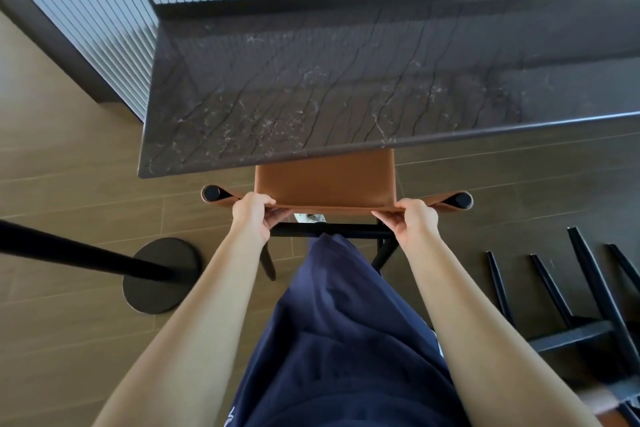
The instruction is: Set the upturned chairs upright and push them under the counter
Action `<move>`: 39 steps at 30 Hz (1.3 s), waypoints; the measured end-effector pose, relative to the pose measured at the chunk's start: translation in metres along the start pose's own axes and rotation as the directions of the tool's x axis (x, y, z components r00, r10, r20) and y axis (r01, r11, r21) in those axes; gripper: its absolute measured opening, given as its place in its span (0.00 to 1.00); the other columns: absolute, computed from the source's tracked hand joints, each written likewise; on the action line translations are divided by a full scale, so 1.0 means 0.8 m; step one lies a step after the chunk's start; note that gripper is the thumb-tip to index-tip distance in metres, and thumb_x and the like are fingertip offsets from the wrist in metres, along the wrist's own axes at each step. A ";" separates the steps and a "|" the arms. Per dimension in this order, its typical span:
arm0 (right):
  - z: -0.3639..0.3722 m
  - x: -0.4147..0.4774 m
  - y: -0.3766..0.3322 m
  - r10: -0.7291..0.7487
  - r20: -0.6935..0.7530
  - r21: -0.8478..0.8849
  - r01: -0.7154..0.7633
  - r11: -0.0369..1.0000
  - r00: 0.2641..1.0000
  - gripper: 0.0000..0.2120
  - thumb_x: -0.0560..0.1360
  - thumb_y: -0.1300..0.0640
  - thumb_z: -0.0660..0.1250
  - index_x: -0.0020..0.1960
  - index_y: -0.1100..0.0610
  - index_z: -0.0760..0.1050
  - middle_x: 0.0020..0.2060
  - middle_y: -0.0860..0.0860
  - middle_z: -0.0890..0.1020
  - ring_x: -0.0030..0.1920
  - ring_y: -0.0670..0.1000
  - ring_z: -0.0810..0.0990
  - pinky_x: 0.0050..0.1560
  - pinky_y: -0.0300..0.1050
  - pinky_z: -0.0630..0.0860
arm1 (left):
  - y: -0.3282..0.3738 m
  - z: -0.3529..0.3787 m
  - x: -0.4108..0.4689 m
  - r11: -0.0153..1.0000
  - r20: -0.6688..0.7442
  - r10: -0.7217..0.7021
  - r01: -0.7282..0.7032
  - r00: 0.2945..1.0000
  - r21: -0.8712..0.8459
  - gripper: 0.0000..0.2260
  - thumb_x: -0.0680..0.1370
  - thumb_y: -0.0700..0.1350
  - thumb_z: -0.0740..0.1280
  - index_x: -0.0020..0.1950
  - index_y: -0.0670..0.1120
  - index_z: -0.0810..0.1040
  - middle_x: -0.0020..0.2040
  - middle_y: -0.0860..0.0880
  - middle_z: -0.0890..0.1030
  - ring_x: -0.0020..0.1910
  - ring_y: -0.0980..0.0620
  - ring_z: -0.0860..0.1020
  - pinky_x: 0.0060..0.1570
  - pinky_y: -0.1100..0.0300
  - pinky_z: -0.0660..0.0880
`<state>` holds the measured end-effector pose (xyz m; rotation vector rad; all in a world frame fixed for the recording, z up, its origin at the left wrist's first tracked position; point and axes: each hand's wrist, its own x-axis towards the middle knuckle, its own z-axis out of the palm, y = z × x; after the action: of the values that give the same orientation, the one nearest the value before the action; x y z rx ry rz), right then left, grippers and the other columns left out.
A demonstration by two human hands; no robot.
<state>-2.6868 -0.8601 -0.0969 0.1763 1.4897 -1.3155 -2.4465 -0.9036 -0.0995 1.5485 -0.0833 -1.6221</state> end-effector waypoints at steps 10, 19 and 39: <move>0.011 0.051 -0.033 -0.001 0.013 -0.005 0.001 1.000 1.000 0.15 0.75 0.76 0.58 0.60 0.69 0.70 0.54 0.68 0.76 0.52 0.68 0.79 0.34 0.60 0.82 | -0.003 0.030 0.030 0.999 0.075 -0.010 0.013 0.997 -0.034 0.09 0.76 0.26 0.57 0.53 0.36 0.69 0.43 0.40 0.75 0.40 0.42 0.79 0.48 0.45 0.80; 0.004 0.057 -0.039 0.076 0.054 -0.035 -0.074 0.997 0.996 0.09 0.80 0.70 0.58 0.59 0.67 0.69 0.52 0.66 0.77 0.49 0.65 0.80 0.32 0.58 0.80 | -0.005 0.037 0.029 0.996 0.065 -0.065 0.068 0.996 -0.053 0.10 0.77 0.27 0.56 0.55 0.37 0.70 0.52 0.38 0.74 0.54 0.40 0.77 0.51 0.44 0.78; -0.055 0.024 -0.073 0.180 0.285 -0.211 -0.122 0.970 0.941 0.18 0.83 0.58 0.59 0.71 0.61 0.66 0.54 0.60 0.81 0.53 0.58 0.82 0.47 0.51 0.80 | -0.044 0.056 -0.033 0.980 -0.001 0.029 -0.029 1.000 -0.197 0.10 0.80 0.38 0.63 0.61 0.39 0.72 0.60 0.38 0.76 0.57 0.41 0.79 0.49 0.49 0.80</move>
<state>-2.7615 -0.8576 -0.0842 -0.0347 1.3023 -1.0179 -2.5066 -0.8877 -0.0895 1.3882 0.0523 -1.5594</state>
